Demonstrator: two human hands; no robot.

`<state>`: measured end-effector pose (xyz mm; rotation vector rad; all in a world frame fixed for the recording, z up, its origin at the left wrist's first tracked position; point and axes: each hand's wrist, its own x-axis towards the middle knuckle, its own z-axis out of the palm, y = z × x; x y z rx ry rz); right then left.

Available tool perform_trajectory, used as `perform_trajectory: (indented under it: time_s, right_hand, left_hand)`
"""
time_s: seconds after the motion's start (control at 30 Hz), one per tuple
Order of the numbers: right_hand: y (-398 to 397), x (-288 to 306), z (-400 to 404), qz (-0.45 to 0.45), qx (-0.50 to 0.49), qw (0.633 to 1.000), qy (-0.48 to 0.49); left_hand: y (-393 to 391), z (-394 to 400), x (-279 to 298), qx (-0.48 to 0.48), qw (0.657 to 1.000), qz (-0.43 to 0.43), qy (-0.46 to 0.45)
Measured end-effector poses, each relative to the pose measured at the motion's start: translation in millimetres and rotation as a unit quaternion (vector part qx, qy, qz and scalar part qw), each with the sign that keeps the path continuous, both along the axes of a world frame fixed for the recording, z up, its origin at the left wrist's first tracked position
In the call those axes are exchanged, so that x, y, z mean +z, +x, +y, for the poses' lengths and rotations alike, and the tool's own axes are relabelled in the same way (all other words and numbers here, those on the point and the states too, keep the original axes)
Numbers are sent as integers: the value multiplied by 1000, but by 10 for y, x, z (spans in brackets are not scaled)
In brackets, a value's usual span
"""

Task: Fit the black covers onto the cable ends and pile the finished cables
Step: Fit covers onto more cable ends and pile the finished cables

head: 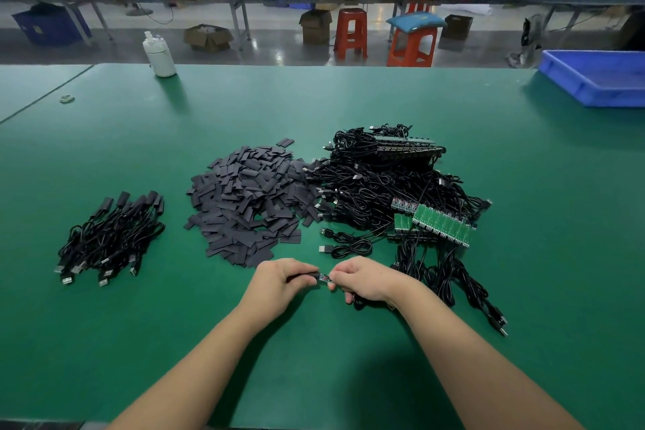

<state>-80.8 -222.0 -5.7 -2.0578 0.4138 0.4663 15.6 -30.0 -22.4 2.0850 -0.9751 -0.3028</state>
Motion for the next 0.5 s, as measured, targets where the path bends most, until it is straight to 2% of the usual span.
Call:
perform_trajectory:
  time_s: [0.5]
  right_hand:
    - [-23,29,43,-10,10,1000,-3]
  left_hand:
    - [-84,-91,-22,-30,999,-15,26]
